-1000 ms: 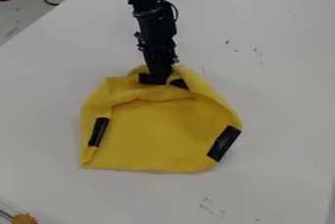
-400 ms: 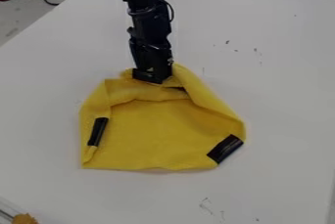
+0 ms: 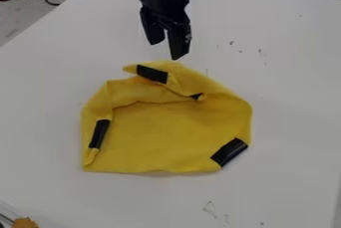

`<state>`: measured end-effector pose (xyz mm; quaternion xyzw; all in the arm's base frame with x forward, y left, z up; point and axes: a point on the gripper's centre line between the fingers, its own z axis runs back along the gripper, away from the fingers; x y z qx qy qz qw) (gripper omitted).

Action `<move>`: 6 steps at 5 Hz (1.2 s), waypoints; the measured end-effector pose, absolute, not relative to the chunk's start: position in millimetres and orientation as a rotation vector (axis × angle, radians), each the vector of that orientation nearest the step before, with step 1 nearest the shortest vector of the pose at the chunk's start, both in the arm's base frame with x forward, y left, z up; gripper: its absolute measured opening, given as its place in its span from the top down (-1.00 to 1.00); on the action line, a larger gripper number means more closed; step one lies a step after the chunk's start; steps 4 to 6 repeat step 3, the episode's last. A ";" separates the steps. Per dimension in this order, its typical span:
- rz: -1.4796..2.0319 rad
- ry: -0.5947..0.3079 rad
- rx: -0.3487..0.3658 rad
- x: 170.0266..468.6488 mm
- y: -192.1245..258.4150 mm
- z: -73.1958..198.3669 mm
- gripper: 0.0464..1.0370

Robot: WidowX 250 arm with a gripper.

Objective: Unfold the cloth from bottom right to top left

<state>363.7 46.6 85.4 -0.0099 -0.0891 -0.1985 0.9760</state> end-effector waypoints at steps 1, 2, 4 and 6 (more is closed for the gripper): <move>-0.351 -0.195 0.012 348.4 35.7 107.1 -0.93; -0.275 -0.196 0.022 333.0 26.1 118.6 -0.93; -0.214 -0.186 0.023 315.3 14.9 120.0 -0.93; -0.214 -0.186 0.023 315.3 14.9 120.0 -0.93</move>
